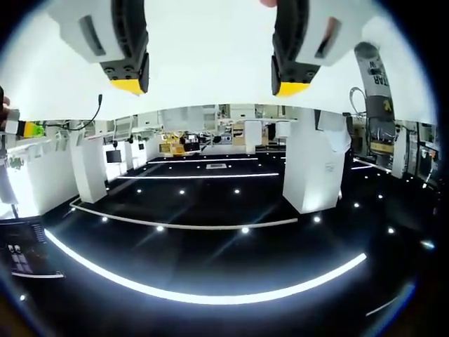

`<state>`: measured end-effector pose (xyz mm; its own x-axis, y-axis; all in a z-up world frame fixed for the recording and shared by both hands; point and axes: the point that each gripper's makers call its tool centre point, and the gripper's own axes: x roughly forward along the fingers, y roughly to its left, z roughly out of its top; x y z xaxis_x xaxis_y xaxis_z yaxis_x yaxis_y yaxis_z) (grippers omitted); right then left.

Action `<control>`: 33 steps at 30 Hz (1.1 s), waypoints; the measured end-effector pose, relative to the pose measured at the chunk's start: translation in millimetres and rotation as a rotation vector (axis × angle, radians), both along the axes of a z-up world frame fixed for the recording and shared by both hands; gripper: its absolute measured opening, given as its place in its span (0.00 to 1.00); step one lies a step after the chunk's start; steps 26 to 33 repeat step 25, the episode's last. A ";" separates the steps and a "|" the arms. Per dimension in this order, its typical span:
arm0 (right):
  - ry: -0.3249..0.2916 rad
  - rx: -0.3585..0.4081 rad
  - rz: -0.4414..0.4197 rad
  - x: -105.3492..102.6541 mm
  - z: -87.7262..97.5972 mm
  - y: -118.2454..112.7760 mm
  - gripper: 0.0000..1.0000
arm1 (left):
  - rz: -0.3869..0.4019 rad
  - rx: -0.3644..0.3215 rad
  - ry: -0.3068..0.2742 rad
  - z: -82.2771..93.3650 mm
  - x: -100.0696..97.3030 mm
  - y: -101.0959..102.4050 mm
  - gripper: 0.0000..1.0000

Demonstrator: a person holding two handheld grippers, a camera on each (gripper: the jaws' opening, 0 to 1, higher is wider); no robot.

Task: Find the data cable on the table. Grasp the USB connector end of the cable and insert it into the USB port on the table

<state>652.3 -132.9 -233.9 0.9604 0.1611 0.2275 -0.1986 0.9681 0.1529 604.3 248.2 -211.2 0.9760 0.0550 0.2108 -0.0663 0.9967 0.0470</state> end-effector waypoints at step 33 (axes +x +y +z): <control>-0.006 0.019 -0.004 -0.1 1.5 -3.9 0.71 | 0.036 -0.034 -0.020 1.8 -2.2 12.0 0.68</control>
